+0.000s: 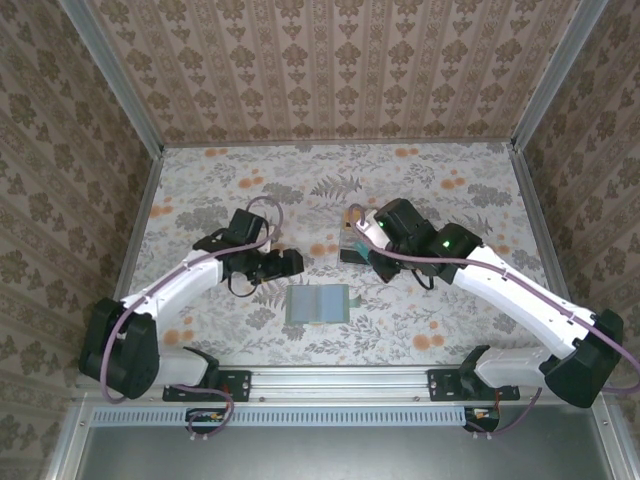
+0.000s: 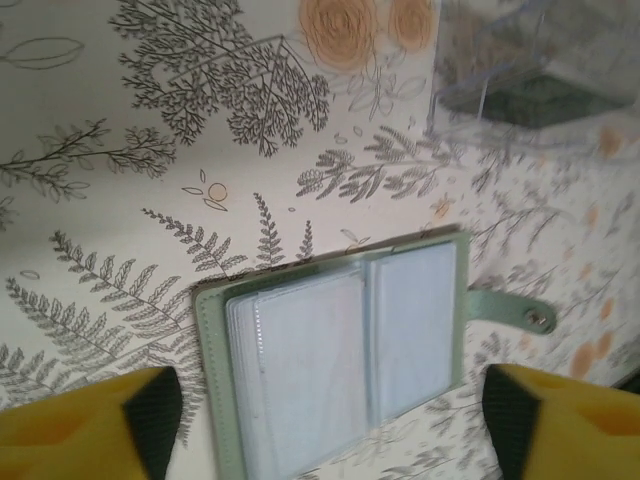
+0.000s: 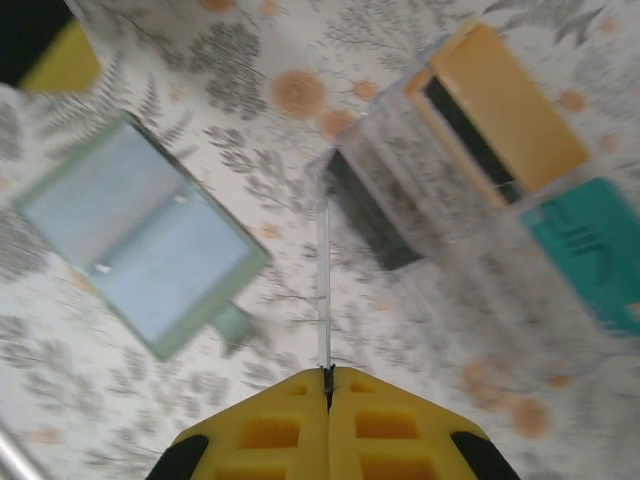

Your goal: Take the credit cards out of the card holder

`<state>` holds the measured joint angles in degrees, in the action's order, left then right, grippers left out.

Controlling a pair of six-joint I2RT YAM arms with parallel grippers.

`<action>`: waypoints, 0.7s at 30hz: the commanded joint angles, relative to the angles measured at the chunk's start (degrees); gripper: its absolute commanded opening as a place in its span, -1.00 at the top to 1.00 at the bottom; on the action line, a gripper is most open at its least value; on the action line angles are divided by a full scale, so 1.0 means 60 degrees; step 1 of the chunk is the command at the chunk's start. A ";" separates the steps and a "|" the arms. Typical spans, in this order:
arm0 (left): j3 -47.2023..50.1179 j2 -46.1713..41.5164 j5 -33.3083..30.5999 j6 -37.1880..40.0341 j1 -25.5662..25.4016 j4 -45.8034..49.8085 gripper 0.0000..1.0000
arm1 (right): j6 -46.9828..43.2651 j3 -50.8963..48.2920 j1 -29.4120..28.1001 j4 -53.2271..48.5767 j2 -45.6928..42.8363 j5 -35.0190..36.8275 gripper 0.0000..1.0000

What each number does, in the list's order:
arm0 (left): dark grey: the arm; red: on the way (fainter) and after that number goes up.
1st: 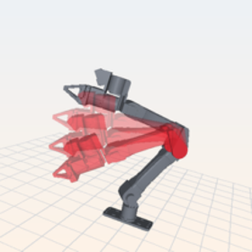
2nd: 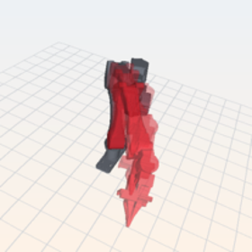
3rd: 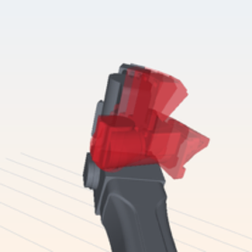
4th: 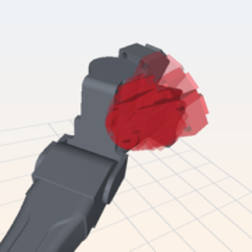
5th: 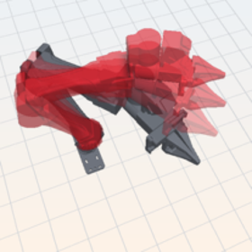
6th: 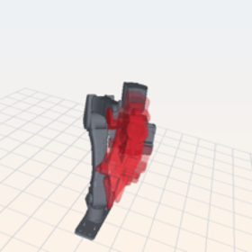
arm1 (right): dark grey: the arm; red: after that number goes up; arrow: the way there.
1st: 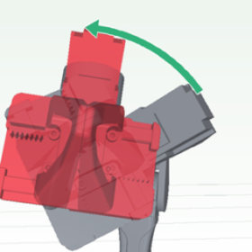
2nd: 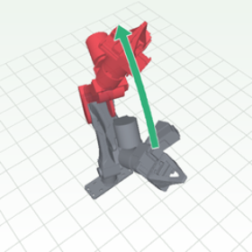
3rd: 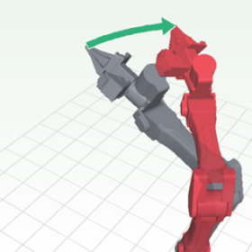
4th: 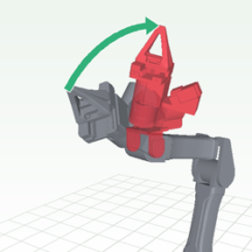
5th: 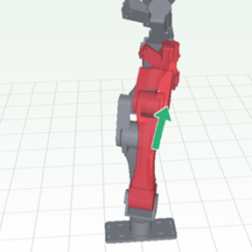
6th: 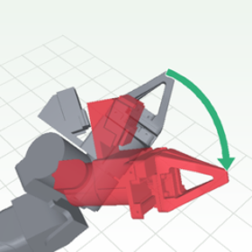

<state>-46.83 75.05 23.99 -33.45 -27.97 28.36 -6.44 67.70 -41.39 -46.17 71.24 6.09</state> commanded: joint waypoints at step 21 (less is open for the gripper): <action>-0.0156 -0.1023 0.0133 0.0503 0.0180 0.0043 -1.00 | -0.7271 0.0388 0.2098 0.0987 0.1337 0.2210 1.00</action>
<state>-46.83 70.35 24.60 -32.05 -27.27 28.32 -45.95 68.90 -29.69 -41.39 77.78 20.14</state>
